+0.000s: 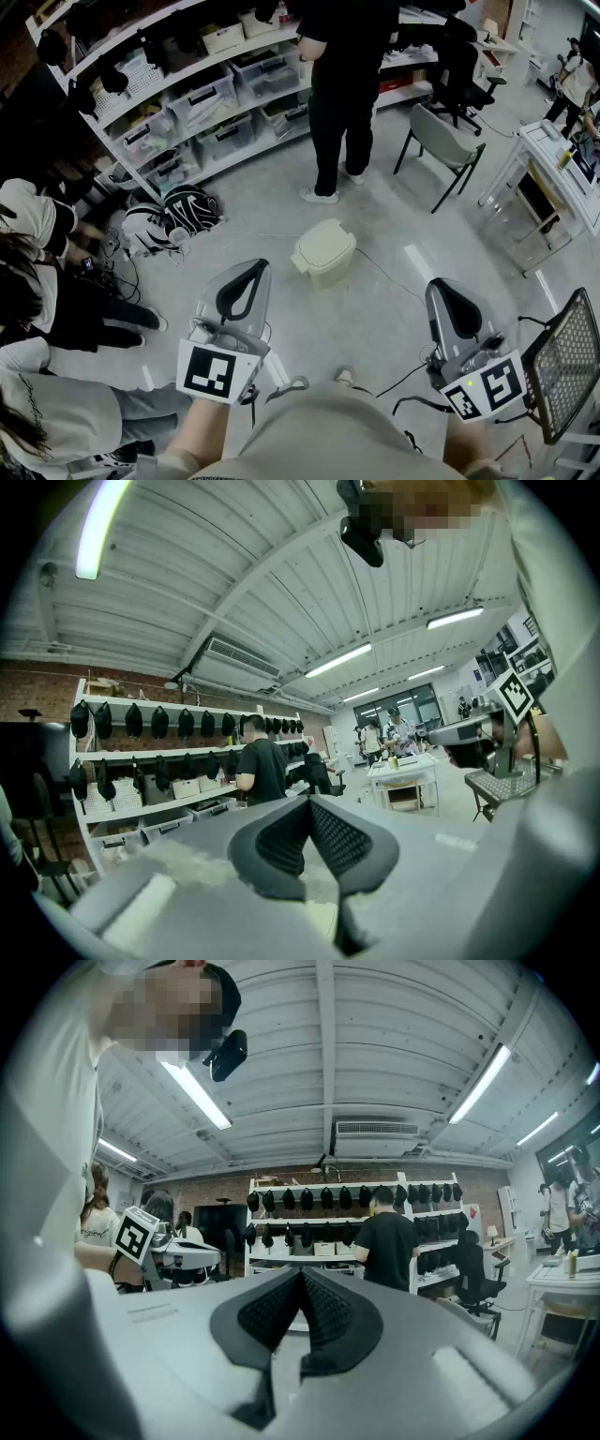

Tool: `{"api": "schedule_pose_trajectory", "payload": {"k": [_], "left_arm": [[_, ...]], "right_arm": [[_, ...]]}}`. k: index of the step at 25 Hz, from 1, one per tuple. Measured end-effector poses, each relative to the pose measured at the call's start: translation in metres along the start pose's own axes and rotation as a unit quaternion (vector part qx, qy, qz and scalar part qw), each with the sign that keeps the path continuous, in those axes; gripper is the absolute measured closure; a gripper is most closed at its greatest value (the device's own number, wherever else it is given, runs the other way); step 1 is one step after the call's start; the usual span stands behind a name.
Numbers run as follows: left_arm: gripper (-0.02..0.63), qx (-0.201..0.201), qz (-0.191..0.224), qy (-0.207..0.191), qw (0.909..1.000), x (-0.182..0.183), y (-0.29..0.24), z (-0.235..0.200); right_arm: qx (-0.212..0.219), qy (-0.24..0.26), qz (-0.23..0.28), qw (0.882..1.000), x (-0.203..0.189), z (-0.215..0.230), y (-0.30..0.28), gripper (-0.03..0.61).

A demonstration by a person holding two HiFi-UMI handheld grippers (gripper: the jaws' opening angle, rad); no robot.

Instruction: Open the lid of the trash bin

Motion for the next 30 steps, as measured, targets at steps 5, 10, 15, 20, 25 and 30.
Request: {"api": "schedule_pose_trajectory", "payload": {"k": [5, 10, 15, 20, 25, 30], "left_arm": [[0.612, 0.007, -0.006, 0.0, 1.0, -0.006, -0.004, 0.01], [0.612, 0.01, -0.013, -0.004, 0.9999, -0.008, -0.008, 0.024], [0.612, 0.013, -0.015, -0.008, 0.9998, -0.01, -0.014, 0.041], [0.612, 0.008, -0.022, -0.002, 0.9997, -0.015, -0.02, 0.054], [0.612, 0.013, -0.024, -0.001, 0.9996, -0.019, -0.032, 0.049], [0.612, 0.011, -0.033, 0.011, 0.9993, -0.034, -0.057, 0.034]], "right_arm": [[0.001, -0.014, 0.006, 1.0, -0.003, 0.013, 0.006, 0.575], [0.003, -0.026, -0.001, 1.0, -0.01, 0.026, 0.015, 0.575], [0.008, -0.033, -0.013, 0.999, -0.018, 0.04, 0.025, 0.575], [0.011, -0.035, -0.02, 0.999, -0.023, 0.046, 0.021, 0.575], [0.011, -0.039, -0.03, 0.999, -0.032, 0.059, 0.012, 0.575], [0.007, -0.041, -0.048, 0.998, -0.047, 0.075, -0.012, 0.575]]}}
Point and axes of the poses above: the fingertips, and each gripper's own axes: y backward along the fingers, z to its right, x out of its top, the point moved 1 cm from there along y, backward along the fingers, and after that the axes turned 11 degrees about z, right-handed, at the moved point
